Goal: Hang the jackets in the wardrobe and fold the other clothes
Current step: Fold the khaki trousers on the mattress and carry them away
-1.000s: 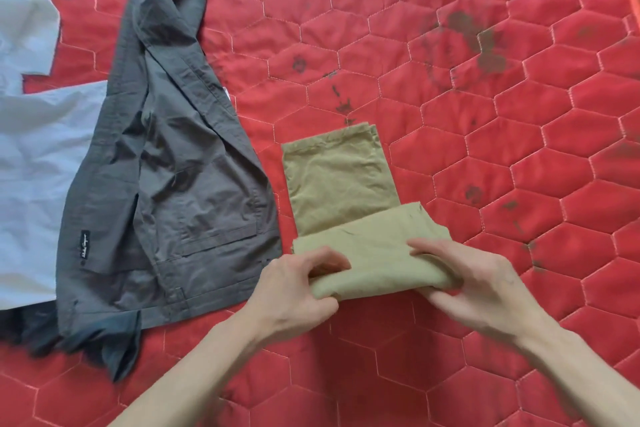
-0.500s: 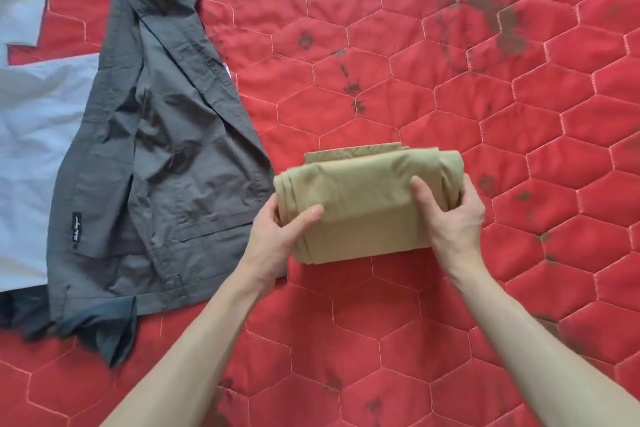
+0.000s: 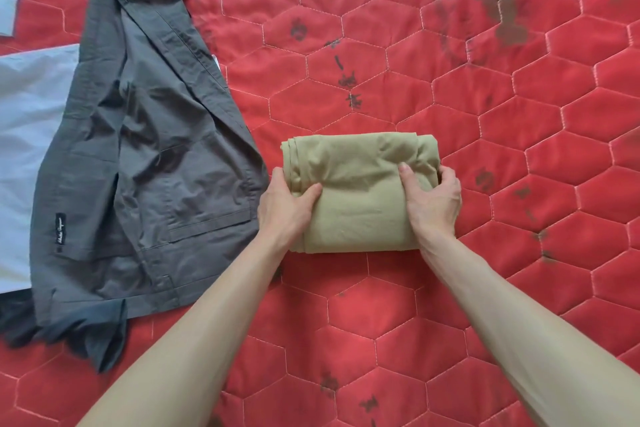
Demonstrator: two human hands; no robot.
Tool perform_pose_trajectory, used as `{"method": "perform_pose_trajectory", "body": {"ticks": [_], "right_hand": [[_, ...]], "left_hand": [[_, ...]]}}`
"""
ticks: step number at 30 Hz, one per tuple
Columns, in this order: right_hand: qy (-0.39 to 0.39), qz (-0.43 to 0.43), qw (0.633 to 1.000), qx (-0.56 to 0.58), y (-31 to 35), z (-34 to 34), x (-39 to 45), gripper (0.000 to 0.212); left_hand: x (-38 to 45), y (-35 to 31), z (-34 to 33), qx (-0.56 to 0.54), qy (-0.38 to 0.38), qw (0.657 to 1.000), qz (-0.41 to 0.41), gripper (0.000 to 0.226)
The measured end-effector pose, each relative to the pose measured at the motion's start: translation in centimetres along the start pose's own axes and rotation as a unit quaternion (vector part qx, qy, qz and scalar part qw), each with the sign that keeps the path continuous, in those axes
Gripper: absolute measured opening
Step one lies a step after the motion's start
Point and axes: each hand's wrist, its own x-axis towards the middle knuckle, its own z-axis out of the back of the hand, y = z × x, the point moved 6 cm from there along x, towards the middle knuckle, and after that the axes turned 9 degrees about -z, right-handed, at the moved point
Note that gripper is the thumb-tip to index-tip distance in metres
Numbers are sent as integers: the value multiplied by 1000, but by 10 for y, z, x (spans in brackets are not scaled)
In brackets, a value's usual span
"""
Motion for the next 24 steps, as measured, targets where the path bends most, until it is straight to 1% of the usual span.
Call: {"method": "perform_pose_trajectory", "body": {"ticks": [2, 4, 6, 7, 8, 10, 12, 14, 16, 18, 20, 22, 24], "right_hand": [[14, 3, 999, -34, 7, 2, 4, 64], [43, 16, 998, -54, 14, 7, 8, 55], [101, 2, 994, -42, 17, 12, 14, 55], [146, -25, 989, -17, 17, 12, 16, 59], [201, -64, 977, 15, 16, 10, 14, 62], [312, -144, 938, 48, 10, 2, 3, 64], [374, -185, 906, 64, 2, -1, -9, 69], [400, -199, 891, 82, -8, 1, -16, 69], [424, -207, 876, 99, -15, 8, -24, 58], [442, -201, 868, 107, -12, 19, -36, 49], [453, -182, 865, 120, 0, 31, -52, 46], [466, -161, 859, 138, 17, 48, -73, 43], [476, -146, 854, 150, 36, 68, -97, 38]], "left_hand": [[7, 5, 1, -20, 19, 999, 44, 54], [11, 11, 2, -104, 47, 988, 100, 59], [11, 12, 2, -177, 81, 972, 129, 55], [10, 11, 2, -204, 90, 966, 132, 48], [8, 10, 2, -230, 96, 959, 136, 42], [-1, 7, -1, -289, 122, 937, 153, 38], [-14, 6, -4, -336, 162, 912, 171, 36], [-27, 8, -5, -376, 189, 889, 182, 29], [-39, 10, -2, -411, 199, 868, 193, 26], [-52, 9, 6, -449, 206, 847, 198, 35], [-66, 4, 17, -488, 222, 822, 192, 41], [-81, -7, 35, -516, 231, 805, 178, 40], [-98, -22, 58, -533, 231, 797, 166, 38]]}}
